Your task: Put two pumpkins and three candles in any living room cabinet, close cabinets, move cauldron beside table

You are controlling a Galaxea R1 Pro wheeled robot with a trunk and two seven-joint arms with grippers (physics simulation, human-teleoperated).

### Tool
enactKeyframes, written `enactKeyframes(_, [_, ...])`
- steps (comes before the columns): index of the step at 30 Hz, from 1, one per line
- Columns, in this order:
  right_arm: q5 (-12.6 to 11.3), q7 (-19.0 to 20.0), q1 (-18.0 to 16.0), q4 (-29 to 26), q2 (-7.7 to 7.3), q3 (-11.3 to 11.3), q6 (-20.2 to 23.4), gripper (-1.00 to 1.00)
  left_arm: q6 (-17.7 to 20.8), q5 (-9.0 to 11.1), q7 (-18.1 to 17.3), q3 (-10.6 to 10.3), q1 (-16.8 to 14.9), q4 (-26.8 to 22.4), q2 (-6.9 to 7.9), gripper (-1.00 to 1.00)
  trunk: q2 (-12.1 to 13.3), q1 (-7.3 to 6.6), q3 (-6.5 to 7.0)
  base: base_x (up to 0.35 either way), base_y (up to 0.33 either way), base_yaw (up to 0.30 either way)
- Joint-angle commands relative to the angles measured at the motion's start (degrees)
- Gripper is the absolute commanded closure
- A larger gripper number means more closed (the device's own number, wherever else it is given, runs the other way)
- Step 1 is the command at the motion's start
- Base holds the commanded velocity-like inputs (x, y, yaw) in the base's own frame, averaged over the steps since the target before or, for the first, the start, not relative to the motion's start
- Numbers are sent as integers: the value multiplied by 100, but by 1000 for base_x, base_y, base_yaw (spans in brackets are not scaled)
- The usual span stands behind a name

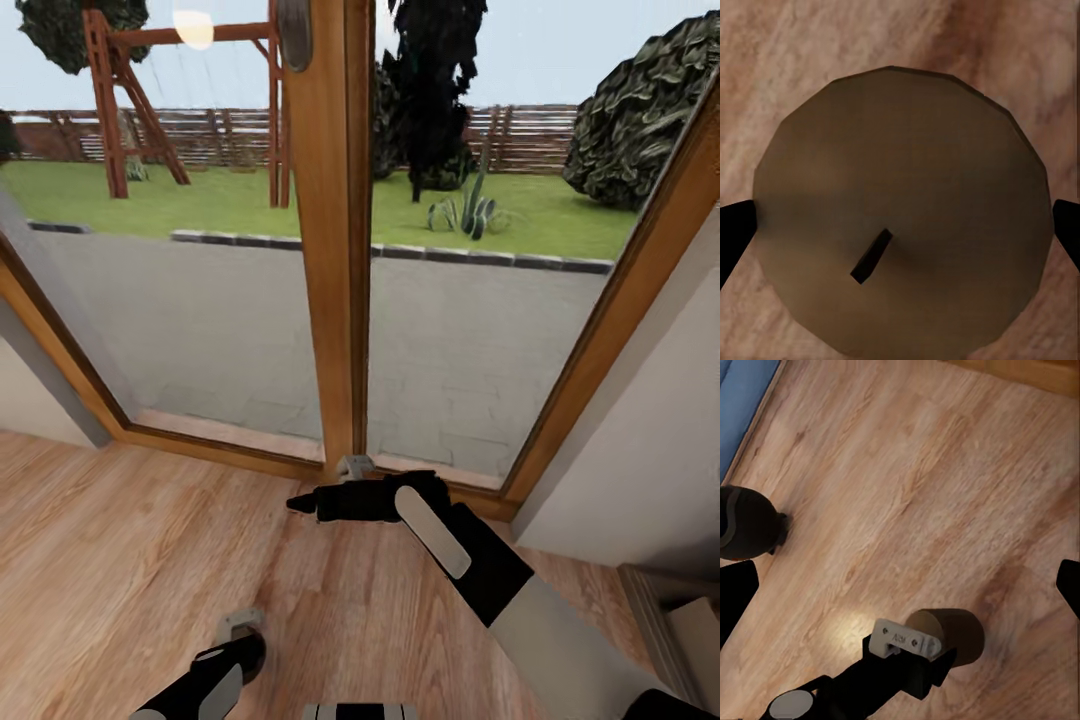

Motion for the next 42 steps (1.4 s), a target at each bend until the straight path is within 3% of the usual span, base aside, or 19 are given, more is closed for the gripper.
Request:
enactKeyframes(1, [34, 25, -3, 5, -2, -43, 176, -100, 31, 39, 40, -36, 0, -12, 9, 100, 0, -3, 18, 0, 0, 0])
enactKeyframes(13, [42, -77, -3, 193, 53, -56, 254, -100, 71, 54, 48, -2, 0, -12, 38, 100, 16, -34, 284, 0, 0, 0])
enactKeyframes(19, [41, -115, -3, 443, 33, -53, 389, -100, 113, 244, 27, 381, 0, -17, 164, 100, 24, -50, 417, 0, 0, 0])
enactKeyframes(23, [75, -114, -3, 549, -11, -40, 374, -100, 128, 305, 30, 457, 0, -20, 187, 100, 29, -60, 506, 0, 0, 0])
enactKeyframes(25, [91, -99, -3, 913, -26, -35, 345, -100, 238, 339, 37, 476, 0, -33, 195, 100, 36, -67, 550, 0, 0, 0])
enactKeyframes(29, [114, -82, -3, 1486, -24, 1, -77, -100, 547, 558, 39, 484, 0, -81, 350, 100, 197, -155, 621, 0, 0, 0])
enactKeyframes(30, [110, -91, -3, 1841, -30, 12, -272, -100, 599, 769, 40, 484, 0, -90, 421, 100, 237, -177, 639, 0, 0, 0])
enactKeyframes(34, [120, -91, -3, 2163, -30, 17, -370, -100, 610, 814, 40, 485, 0, -91, 431, 100, 397, -265, 711, 0, 0, 0])
enactKeyframes(42, [136, -93, 241, 2216, -17, 17, -600, -100, 730, 830, 71, 493, 0, -91, 432, 100, 718, -441, 855, 0, 0, 0])
